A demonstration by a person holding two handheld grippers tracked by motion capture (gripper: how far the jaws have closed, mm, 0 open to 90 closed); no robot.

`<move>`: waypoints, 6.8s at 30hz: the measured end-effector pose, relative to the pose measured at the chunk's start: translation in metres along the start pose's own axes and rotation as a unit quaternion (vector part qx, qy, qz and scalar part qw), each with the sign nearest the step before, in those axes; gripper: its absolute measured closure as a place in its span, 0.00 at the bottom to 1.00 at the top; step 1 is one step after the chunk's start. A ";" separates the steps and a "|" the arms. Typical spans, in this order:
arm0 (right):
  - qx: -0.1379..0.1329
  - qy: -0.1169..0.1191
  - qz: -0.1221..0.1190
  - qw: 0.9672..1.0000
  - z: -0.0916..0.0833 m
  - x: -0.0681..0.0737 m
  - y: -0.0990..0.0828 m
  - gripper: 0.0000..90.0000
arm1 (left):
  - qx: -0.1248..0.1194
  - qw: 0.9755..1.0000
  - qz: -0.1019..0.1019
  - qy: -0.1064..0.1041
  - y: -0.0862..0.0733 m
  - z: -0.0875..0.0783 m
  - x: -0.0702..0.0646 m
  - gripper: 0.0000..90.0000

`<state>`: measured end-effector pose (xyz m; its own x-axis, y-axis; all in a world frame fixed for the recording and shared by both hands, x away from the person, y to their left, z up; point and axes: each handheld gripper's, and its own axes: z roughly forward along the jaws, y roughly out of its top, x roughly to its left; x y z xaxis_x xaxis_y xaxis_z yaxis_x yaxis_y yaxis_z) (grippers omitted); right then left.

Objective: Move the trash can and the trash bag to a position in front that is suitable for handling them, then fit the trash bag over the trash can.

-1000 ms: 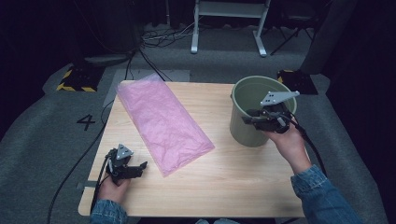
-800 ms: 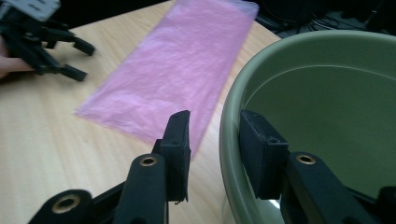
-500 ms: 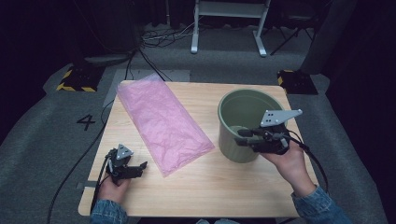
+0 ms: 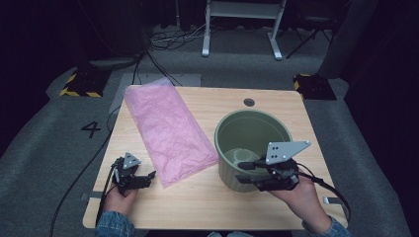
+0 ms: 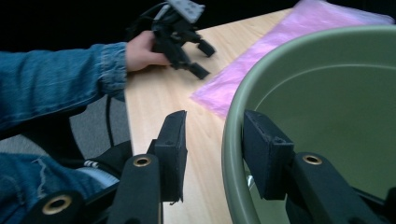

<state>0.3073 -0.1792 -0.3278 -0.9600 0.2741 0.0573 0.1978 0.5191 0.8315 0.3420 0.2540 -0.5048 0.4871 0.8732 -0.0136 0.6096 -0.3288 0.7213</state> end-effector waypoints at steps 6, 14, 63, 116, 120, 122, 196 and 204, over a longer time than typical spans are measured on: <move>0.004 0.022 -0.010 1.000 0.006 0.020 0.003 0.67 | 0.001 1.000 0.002 0.000 0.000 0.000 0.000 0.22; 0.006 0.064 -0.035 0.997 0.018 0.044 0.005 0.68 | 0.000 1.000 0.001 0.000 0.000 0.000 0.000 0.22; 0.074 -0.262 0.171 0.947 -0.058 -0.099 -0.174 0.47 | 0.005 1.000 -0.008 0.026 -0.002 -0.013 0.016 0.26; 0.054 -0.258 0.164 0.951 -0.019 -0.109 -0.216 0.32 | 0.062 0.997 -0.024 0.045 0.102 0.079 0.052 0.81; 0.054 -0.258 0.164 0.951 -0.019 -0.109 -0.216 0.32 | 0.078 0.993 0.030 0.083 0.106 0.082 0.037 0.99; 0.054 -0.258 0.164 0.951 -0.019 -0.109 -0.216 0.32 | 0.074 0.995 0.021 0.065 0.106 0.082 0.039 0.99; 0.055 -0.252 0.159 0.953 -0.019 -0.109 -0.216 0.31 | -0.239 0.920 0.140 -0.277 0.191 -0.159 0.043 0.99; 0.055 -0.252 0.159 0.953 -0.019 -0.109 -0.216 0.31 | -0.250 0.909 0.158 -0.294 0.202 -0.181 0.045 0.99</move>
<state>0.3652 -0.3367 -0.5034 -0.6360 0.7717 0.0009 0.5092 0.4188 0.7519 0.3737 0.2919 -0.2349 0.9282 0.3717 -0.0138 0.0934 -0.1969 0.9760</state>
